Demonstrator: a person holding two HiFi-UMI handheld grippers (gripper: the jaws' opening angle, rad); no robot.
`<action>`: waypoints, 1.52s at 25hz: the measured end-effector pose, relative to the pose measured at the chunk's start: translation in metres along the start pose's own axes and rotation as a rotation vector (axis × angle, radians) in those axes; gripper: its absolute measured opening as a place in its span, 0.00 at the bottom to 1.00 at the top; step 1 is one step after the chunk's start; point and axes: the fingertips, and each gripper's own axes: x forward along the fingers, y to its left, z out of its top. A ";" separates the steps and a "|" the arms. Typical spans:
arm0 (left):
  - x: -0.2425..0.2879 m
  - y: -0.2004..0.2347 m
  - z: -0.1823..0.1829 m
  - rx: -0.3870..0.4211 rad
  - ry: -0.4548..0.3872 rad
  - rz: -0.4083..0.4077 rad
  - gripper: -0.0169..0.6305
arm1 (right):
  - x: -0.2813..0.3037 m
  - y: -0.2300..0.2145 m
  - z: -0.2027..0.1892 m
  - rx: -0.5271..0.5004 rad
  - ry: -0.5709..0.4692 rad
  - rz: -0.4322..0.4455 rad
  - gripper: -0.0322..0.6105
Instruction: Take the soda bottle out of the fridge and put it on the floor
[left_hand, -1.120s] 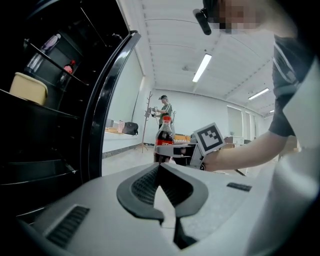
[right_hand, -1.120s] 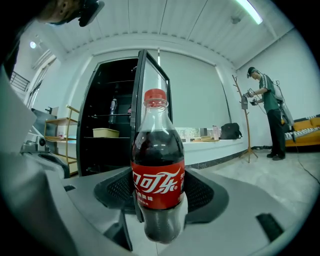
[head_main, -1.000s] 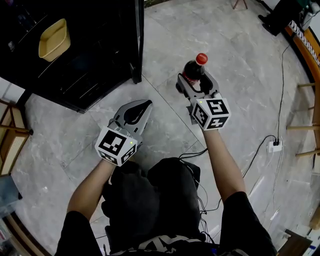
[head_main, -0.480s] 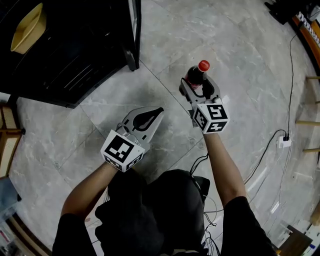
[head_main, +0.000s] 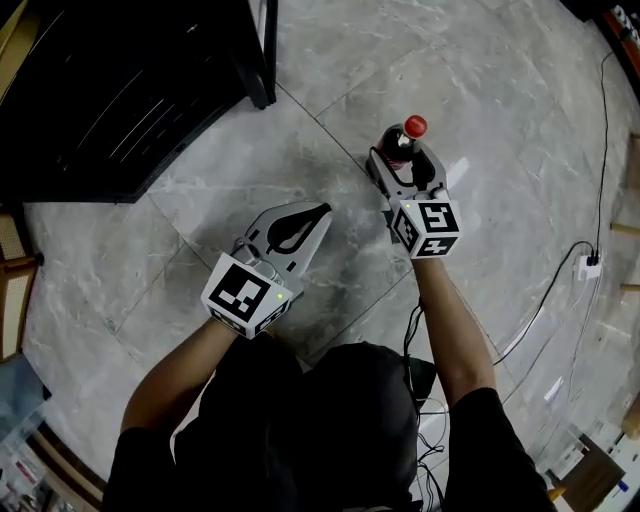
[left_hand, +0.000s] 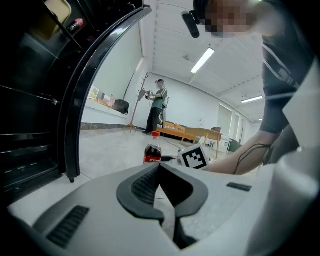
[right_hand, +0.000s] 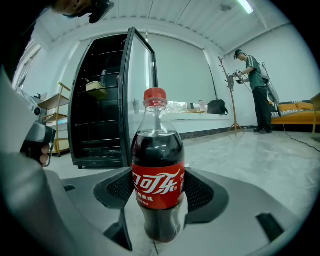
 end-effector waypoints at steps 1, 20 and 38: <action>0.001 0.002 -0.002 -0.003 0.004 0.002 0.04 | 0.001 -0.001 -0.003 0.006 -0.004 -0.005 0.54; 0.008 0.003 -0.018 -0.025 0.025 0.003 0.04 | -0.011 0.003 -0.015 0.015 -0.070 -0.035 0.54; -0.011 -0.014 0.087 -0.022 0.017 -0.010 0.04 | -0.052 0.010 0.095 -0.040 -0.045 -0.025 0.55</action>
